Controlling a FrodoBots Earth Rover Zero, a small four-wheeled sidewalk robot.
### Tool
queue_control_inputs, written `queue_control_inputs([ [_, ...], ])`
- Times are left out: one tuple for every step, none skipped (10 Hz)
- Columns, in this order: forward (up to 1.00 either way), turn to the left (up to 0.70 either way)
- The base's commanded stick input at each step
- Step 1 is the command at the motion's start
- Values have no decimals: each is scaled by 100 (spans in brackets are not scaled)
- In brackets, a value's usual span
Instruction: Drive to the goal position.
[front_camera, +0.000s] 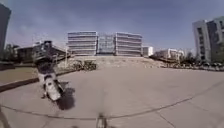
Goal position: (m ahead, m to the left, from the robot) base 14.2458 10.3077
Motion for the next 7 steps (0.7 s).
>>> queue_control_inputs([
  [100,0],
  [100,0],
  [100,0],
  [100,0],
  [100,0],
  [100,0],
  [100,0],
])
